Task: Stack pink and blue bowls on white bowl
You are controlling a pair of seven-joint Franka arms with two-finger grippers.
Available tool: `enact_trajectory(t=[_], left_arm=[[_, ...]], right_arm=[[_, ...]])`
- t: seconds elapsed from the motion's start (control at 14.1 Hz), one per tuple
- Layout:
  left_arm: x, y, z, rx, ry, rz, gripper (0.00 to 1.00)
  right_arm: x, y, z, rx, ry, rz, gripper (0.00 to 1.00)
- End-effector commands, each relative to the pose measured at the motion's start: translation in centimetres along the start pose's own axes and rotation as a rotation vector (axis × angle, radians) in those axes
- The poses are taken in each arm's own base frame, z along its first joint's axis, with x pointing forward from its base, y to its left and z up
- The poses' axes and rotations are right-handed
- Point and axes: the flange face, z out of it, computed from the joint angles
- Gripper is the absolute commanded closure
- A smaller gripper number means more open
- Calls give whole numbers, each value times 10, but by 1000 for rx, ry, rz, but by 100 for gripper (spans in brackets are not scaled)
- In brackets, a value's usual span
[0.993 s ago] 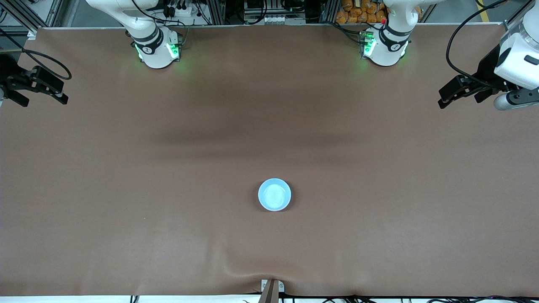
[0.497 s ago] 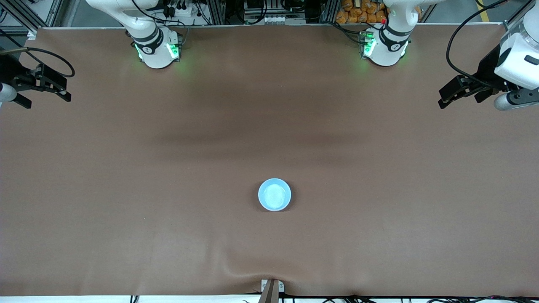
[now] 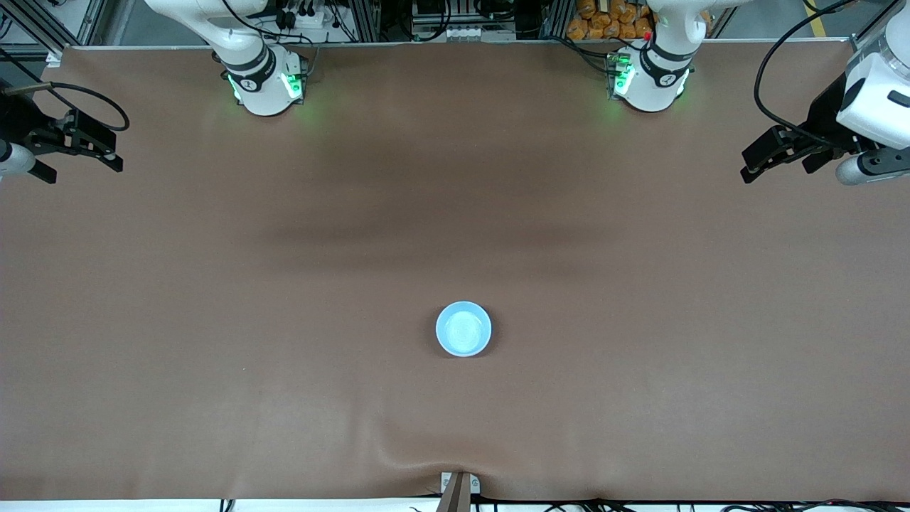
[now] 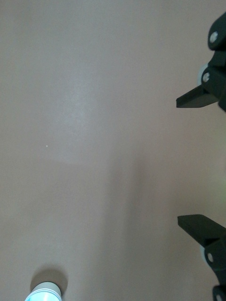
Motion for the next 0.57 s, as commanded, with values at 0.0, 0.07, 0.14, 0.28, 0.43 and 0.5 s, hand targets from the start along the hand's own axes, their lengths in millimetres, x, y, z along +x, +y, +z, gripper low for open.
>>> enact_trajectory(t=[0.0,0.07,0.14,0.28,0.43,0.5], left_arm=[[0,3,2,-18,-13,41,0],[3,8,9,-19,-23,53,0],[5,11,10,-21,-17,56,0],[4,16,12,-21,-21,68,0],[1,21,12,-9,-22,74,0],[2,18,12,-5,-23,70,0]], right_arm=[[0,-1,-2,-14,-3,-2,0],[0,-1,-2,-14,-3,-2,0],[0,-1,-2,-14,-3,-2,0],[-1,-1,-2,-13,-5,-2,0],[-1,-1,-2,-13,-5,-2,0],[-1,-1,-2,-13,-5,-2,0]])
